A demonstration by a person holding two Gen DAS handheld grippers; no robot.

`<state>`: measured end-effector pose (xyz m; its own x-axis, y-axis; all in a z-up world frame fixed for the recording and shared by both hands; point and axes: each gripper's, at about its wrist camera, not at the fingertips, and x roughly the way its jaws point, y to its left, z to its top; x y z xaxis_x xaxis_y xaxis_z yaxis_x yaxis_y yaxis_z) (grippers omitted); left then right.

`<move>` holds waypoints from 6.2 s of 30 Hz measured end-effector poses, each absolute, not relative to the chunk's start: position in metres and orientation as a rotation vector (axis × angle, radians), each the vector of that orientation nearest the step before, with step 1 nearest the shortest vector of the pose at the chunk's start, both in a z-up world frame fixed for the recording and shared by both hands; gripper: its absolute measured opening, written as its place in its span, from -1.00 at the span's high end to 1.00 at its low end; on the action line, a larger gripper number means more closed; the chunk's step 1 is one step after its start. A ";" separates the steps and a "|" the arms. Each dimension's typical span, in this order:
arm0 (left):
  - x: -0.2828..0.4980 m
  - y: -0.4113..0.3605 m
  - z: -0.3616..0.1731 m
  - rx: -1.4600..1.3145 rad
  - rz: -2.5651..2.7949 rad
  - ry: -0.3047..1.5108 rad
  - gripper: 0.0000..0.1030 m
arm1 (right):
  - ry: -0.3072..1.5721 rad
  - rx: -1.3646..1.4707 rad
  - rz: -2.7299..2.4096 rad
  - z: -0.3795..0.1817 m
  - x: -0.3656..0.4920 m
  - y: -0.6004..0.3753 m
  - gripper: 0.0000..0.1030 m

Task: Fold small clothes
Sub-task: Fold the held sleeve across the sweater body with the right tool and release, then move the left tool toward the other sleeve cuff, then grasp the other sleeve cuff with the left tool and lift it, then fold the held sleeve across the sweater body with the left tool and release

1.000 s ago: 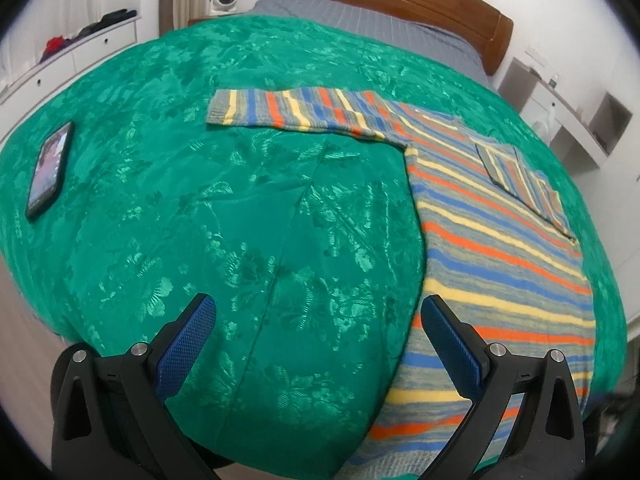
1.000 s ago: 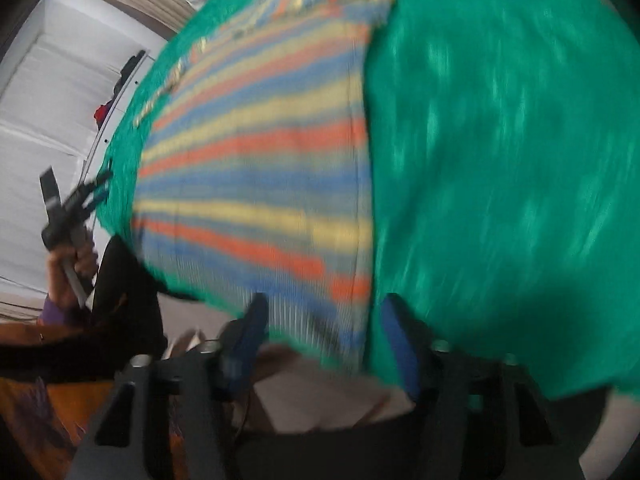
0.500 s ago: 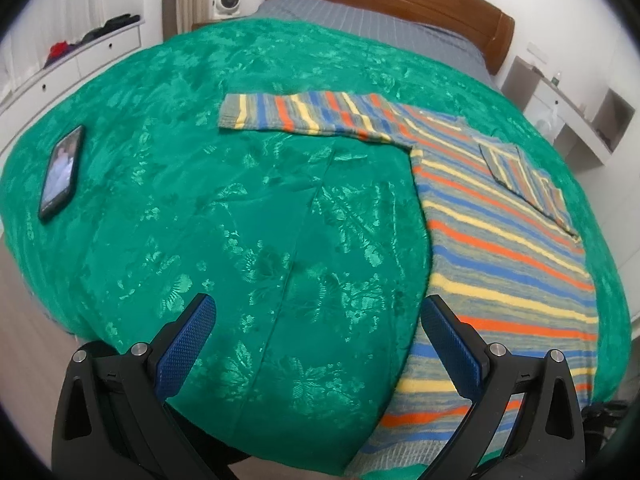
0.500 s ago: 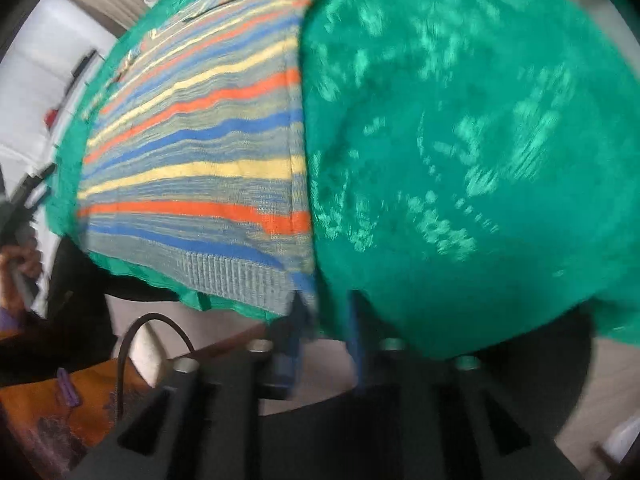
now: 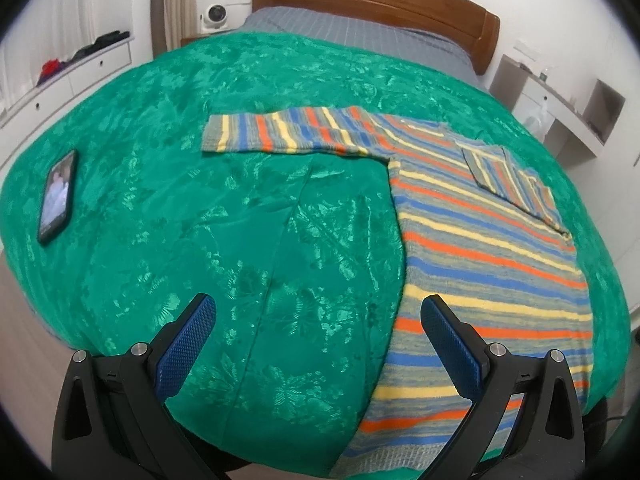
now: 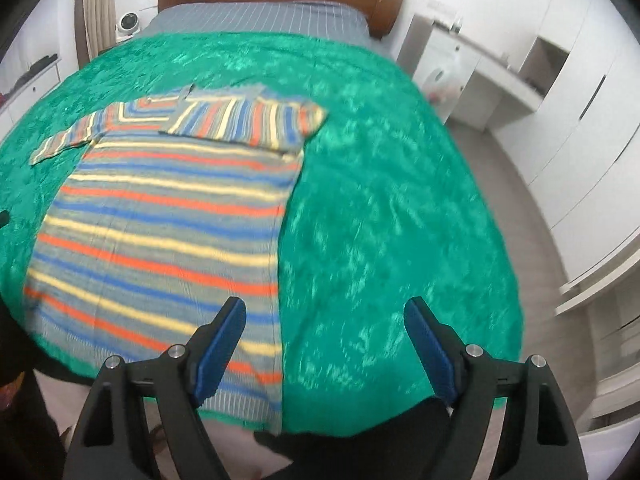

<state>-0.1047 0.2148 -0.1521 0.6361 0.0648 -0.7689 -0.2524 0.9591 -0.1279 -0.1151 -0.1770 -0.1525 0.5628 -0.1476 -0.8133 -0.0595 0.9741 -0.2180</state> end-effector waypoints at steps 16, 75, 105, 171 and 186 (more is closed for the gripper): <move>-0.106 0.214 -0.146 -0.220 0.190 0.867 -0.99 | 0.910 -0.316 -0.134 -0.140 -0.114 -0.157 -0.57; 0.025 0.318 -0.154 -0.208 0.177 1.016 -0.98 | 1.019 -0.300 0.093 -0.167 -0.093 -0.089 -0.57; 0.129 0.409 -0.203 -0.485 0.108 1.152 0.85 | 1.050 -0.263 0.107 -0.173 -0.081 -0.086 -0.57; 0.196 0.212 -0.192 -0.423 0.007 1.090 0.43 | 1.107 -0.097 0.049 -0.209 -0.085 -0.153 -0.57; 0.153 0.197 -0.210 -0.318 -0.050 1.009 0.20 | 1.292 0.635 0.406 -0.272 0.216 -0.144 0.01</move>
